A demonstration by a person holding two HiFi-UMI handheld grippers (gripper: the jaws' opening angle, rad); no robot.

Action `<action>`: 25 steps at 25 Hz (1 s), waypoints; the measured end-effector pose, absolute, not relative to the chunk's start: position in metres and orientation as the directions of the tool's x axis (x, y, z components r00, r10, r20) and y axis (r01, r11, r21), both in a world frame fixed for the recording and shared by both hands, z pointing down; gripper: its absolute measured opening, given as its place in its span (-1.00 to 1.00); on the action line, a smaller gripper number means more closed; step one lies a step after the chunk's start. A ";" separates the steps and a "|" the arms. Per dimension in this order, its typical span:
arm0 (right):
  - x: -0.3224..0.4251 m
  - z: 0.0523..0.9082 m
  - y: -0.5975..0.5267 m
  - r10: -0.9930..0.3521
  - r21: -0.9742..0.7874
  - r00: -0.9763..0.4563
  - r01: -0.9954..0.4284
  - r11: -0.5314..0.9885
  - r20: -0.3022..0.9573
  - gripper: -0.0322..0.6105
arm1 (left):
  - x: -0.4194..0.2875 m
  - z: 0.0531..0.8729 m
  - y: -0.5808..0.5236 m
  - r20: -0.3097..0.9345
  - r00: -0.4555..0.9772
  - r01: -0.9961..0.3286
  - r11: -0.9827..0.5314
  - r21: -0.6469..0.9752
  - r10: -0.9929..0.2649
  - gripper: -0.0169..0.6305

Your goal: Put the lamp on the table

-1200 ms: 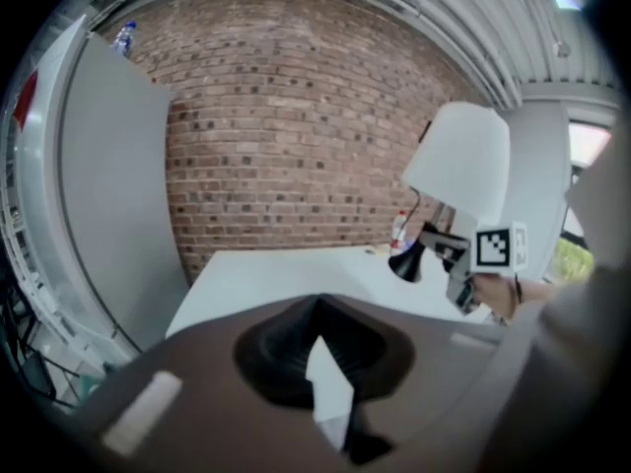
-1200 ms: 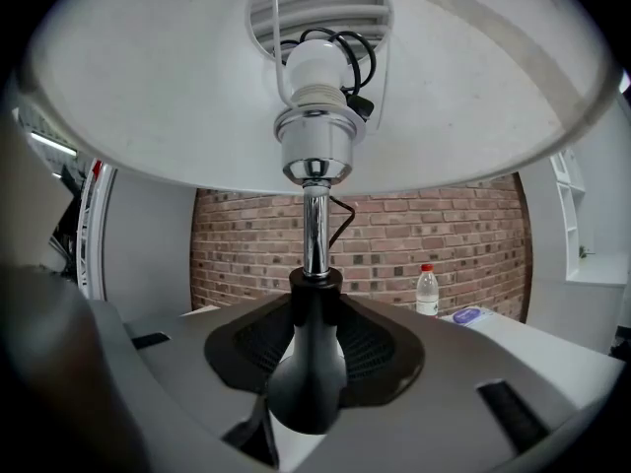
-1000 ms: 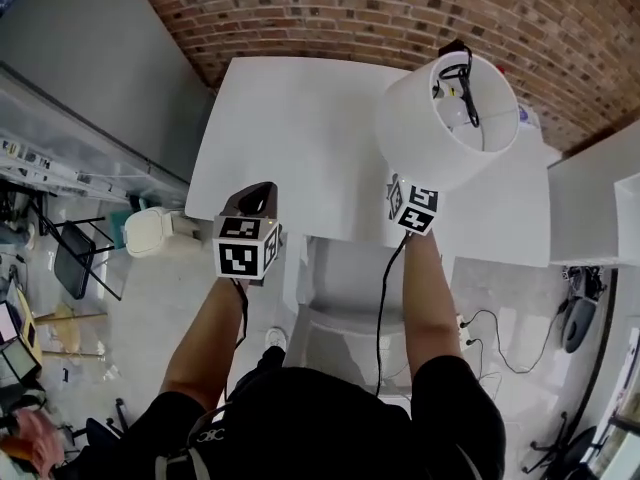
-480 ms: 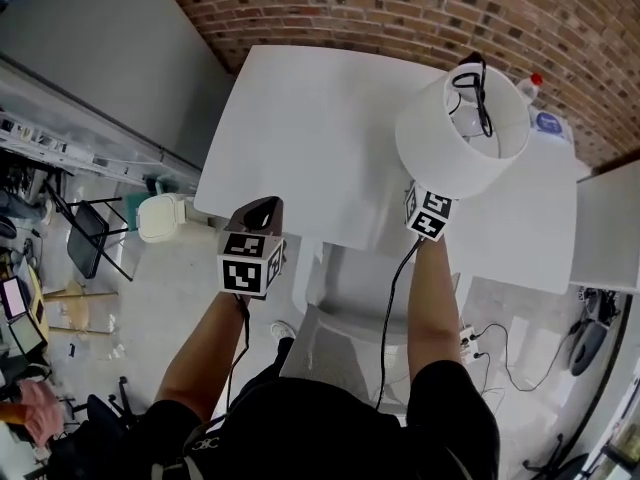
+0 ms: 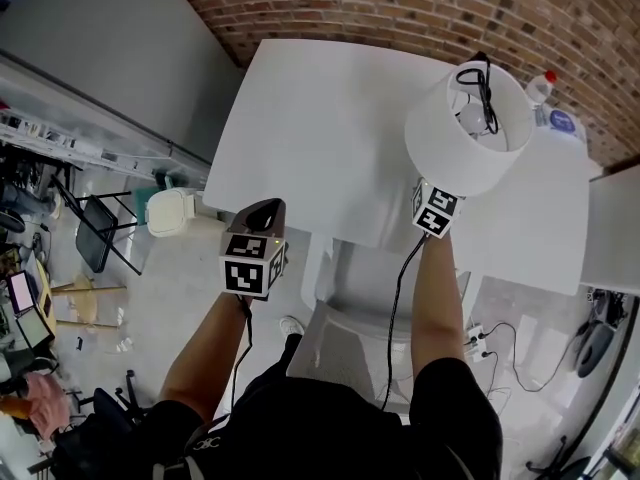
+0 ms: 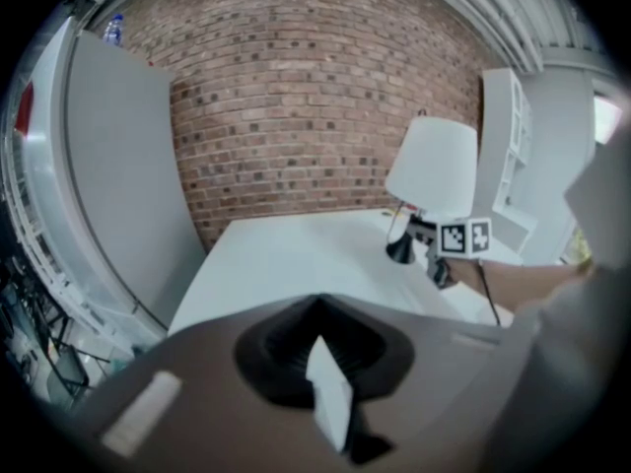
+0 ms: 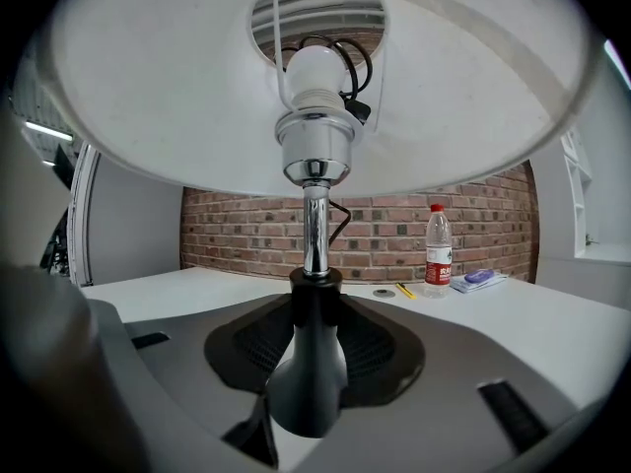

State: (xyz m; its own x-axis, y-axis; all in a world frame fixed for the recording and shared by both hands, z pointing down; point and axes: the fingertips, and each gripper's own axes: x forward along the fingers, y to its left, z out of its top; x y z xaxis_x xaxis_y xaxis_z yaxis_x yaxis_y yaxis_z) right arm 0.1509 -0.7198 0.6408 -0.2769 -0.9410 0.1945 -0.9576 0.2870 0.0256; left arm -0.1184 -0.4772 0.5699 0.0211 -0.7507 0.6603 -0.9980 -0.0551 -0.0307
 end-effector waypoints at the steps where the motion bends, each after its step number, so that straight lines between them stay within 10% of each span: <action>1: 0.151 0.641 -0.720 -0.944 0.021 -0.268 -0.961 0.277 0.191 -0.50 | -0.118 0.571 -0.475 0.662 0.023 -0.998 -0.055 -0.028 -0.750 -0.94; 17: 0.167 0.634 -0.645 -0.937 0.019 -0.248 -0.965 0.260 0.245 -0.21 | -0.099 0.552 -0.455 0.605 0.116 -0.991 -0.134 0.016 -0.788 -0.94; 21: 0.177 0.623 -0.617 -0.939 0.035 -0.220 -0.971 0.237 0.265 -0.83 | -0.085 0.546 -0.444 0.590 0.153 -0.985 -0.168 0.029 -0.793 -0.94; 25: 0.177 0.598 -0.582 -0.943 0.004 -0.219 -0.974 0.227 0.251 -0.90 | -0.078 0.538 -0.429 0.571 0.178 -0.981 -0.189 0.041 -0.801 -0.94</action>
